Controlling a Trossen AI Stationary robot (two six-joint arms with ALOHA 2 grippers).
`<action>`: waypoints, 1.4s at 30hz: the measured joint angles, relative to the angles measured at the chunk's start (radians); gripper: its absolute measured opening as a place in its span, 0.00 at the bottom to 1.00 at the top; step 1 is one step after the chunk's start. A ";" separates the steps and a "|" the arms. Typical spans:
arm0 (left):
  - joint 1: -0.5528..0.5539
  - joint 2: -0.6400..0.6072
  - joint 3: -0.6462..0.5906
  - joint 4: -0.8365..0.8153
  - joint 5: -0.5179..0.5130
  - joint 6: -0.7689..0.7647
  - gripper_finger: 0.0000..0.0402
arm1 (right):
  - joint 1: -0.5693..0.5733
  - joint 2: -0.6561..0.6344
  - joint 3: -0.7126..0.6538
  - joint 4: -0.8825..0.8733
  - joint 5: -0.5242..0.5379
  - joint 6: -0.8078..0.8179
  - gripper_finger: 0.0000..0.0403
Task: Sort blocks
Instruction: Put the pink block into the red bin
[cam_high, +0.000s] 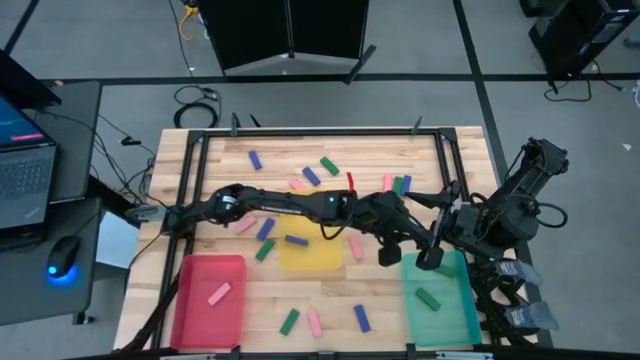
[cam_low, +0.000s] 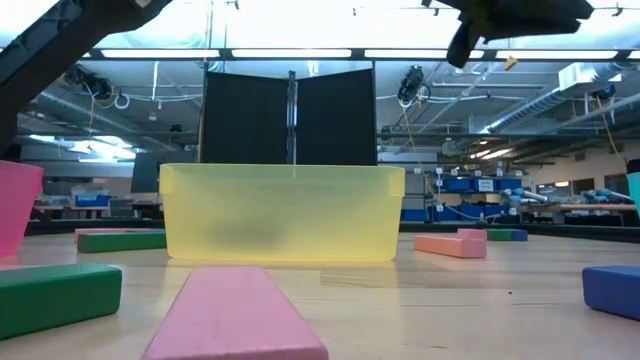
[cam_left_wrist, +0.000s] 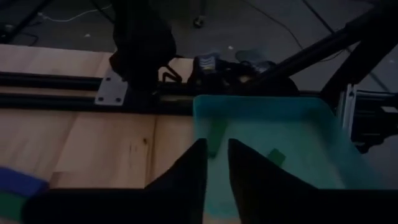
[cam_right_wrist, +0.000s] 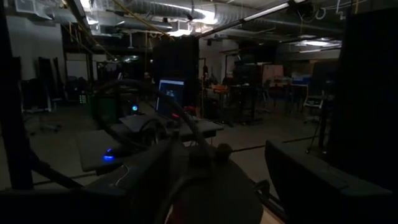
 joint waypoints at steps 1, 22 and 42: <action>0.000 0.000 0.000 -0.007 -0.002 0.000 0.14 | 0.000 0.000 0.000 -0.006 0.001 0.002 0.67; -0.022 -0.031 -0.099 0.103 -0.039 0.046 0.00 | 0.052 0.000 0.000 -0.031 0.003 -0.044 0.67; 0.052 -0.944 -1.413 0.819 -0.259 -0.056 0.01 | -0.109 0.077 0.000 -0.261 0.175 0.257 0.66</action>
